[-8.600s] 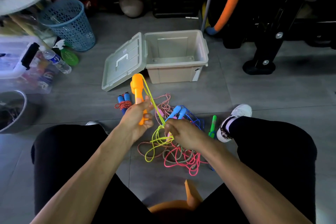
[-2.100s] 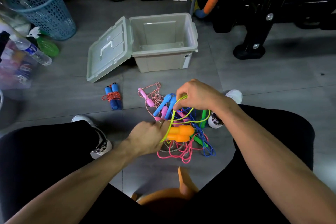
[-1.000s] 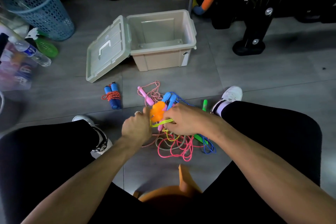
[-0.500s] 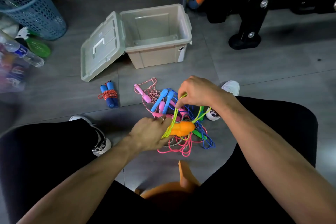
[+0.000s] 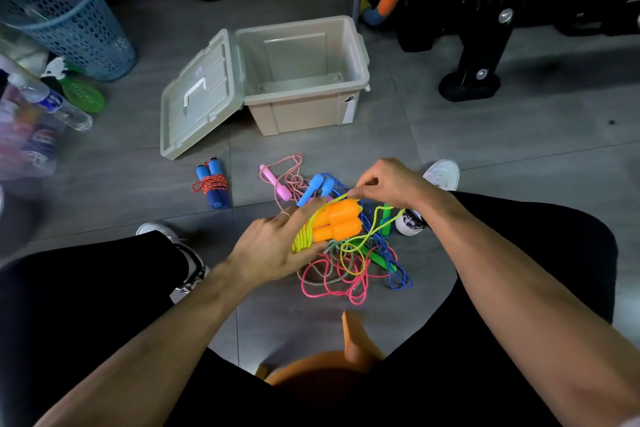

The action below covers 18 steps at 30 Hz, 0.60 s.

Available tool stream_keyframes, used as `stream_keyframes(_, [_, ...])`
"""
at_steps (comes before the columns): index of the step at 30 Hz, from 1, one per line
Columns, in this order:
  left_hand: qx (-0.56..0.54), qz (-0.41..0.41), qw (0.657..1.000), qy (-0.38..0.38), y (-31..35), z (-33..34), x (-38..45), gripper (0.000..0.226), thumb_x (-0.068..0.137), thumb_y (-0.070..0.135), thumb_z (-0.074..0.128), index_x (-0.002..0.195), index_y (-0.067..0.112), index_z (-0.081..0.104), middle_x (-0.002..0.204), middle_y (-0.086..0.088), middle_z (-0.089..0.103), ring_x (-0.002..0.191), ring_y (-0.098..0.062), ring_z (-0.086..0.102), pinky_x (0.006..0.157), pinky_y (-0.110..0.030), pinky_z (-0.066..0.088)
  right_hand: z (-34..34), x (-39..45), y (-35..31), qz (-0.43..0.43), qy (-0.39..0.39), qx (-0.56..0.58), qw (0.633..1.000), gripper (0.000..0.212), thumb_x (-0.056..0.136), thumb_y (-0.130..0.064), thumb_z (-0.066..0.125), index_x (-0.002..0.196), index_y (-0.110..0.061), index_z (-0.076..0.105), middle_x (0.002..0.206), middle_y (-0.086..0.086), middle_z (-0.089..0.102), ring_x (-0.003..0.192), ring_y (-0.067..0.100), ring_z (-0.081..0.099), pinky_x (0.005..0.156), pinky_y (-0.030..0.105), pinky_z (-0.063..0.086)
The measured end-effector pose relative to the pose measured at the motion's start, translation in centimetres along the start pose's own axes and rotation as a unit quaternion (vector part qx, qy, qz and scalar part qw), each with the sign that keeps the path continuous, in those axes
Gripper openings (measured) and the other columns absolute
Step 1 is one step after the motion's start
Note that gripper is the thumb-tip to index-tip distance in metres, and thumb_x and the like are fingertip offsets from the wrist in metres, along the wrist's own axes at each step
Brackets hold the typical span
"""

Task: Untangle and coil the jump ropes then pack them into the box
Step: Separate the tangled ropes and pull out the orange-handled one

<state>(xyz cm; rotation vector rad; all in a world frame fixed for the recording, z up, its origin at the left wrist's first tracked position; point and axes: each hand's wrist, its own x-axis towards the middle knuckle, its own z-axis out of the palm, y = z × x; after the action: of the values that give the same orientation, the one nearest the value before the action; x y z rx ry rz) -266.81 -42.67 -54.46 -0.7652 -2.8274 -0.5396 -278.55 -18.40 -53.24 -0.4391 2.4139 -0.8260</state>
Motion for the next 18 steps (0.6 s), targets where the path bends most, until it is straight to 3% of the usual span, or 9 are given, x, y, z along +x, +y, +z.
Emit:
stream_keyframes(2, [-0.005,-0.006,1.0,0.001,0.1,0.1,-0.1,0.066,0.087,0.06,0.049,0.143,0.031,0.03,0.099,-0.008,0.069,0.065,-0.03,0.065,0.051,-0.032,0.052,0.4,-0.2,0.2,0.003,-0.013,0.004,1.0,0.043,0.085,-0.046,0.069,0.081,-0.004,0.074,0.061,0.012,0.06,0.053,0.011,0.043,0.052,0.026,0.032])
stream_keyframes(3, [-0.021,-0.018,1.0,0.008,0.1,0.0,-0.1,0.064,0.086,0.059,0.051,0.14,0.03,0.034,0.099,-0.009,0.069,0.063,-0.03,0.065,0.051,-0.032,0.052,0.6,-0.3,0.3,0.008,-0.022,0.004,1.0,0.038,0.088,-0.042,0.067,0.077,-0.006,0.073,0.057,0.006,0.057,0.05,0.009,0.042,0.051,0.025,0.032])
stream_keyframes(6, [-0.147,-0.141,0.978,0.043,0.2,-0.3,0.2,0.054,0.083,0.054,0.058,0.128,0.028,0.043,0.085,-0.004,0.067,0.063,-0.023,0.064,0.054,-0.03,0.052,1.6,-0.5,0.0,0.005,-0.031,0.035,0.999,0.044,0.093,-0.04,0.063,0.058,-0.012,0.061,0.048,-0.006,0.051,0.043,0.006,0.04,0.047,0.023,0.031])
stream_keyframes(10, [-0.25,-0.383,0.882,0.116,0.0,-0.8,1.8,0.032,0.086,0.043,0.069,0.106,0.024,0.053,0.07,0.01,0.06,0.059,-0.001,0.057,0.054,-0.017,0.042,2.7,-0.6,-0.3,0.024,-0.02,0.062,0.998,0.04,0.096,-0.04,0.058,0.059,-0.026,0.066,0.06,0.003,0.058,0.056,0.011,0.047,0.057,0.027,0.036])
stream_keyframes(14, [-0.276,-0.491,0.818,0.12,-0.6,-0.5,2.6,0.032,0.088,0.049,0.062,0.089,0.019,0.051,0.07,0.008,0.056,0.06,-0.002,0.052,0.054,-0.02,0.038,3.7,-1.5,-2.7,-0.015,-0.09,-0.037,0.995,0.035,0.1,-0.035,0.048,0.078,-0.02,0.071,0.063,0.006,0.053,0.06,0.016,0.048,0.058,0.031,0.036])
stream_keyframes(16, [-0.281,-0.514,0.803,0.11,-1.2,-0.2,2.6,0.036,0.088,0.053,0.06,0.088,0.018,0.051,0.071,0.005,0.057,0.062,-0.009,0.054,0.055,-0.024,0.039,3.9,-2.4,-4.6,-0.05,-0.131,-0.071,0.988,0.044,0.101,-0.033,0.045,0.065,-0.046,0.066,0.058,-0.002,0.045,0.055,0.011,0.046,0.053,0.027,0.035])
stream_keyframes(18, [-0.261,-0.522,0.807,0.089,-1.7,0.0,2.4,0.04,0.088,0.054,0.059,0.093,0.015,0.051,0.072,0.003,0.057,0.065,-0.014,0.055,0.056,-0.026,0.039,4.0,-3.1,-5.9,-0.073,-0.137,-0.079,0.985,0.05,0.1,-0.033,0.048,0.054,-0.052,0.056,0.055,-0.005,0.043,0.048,0.007,0.042,0.049,0.026,0.034])
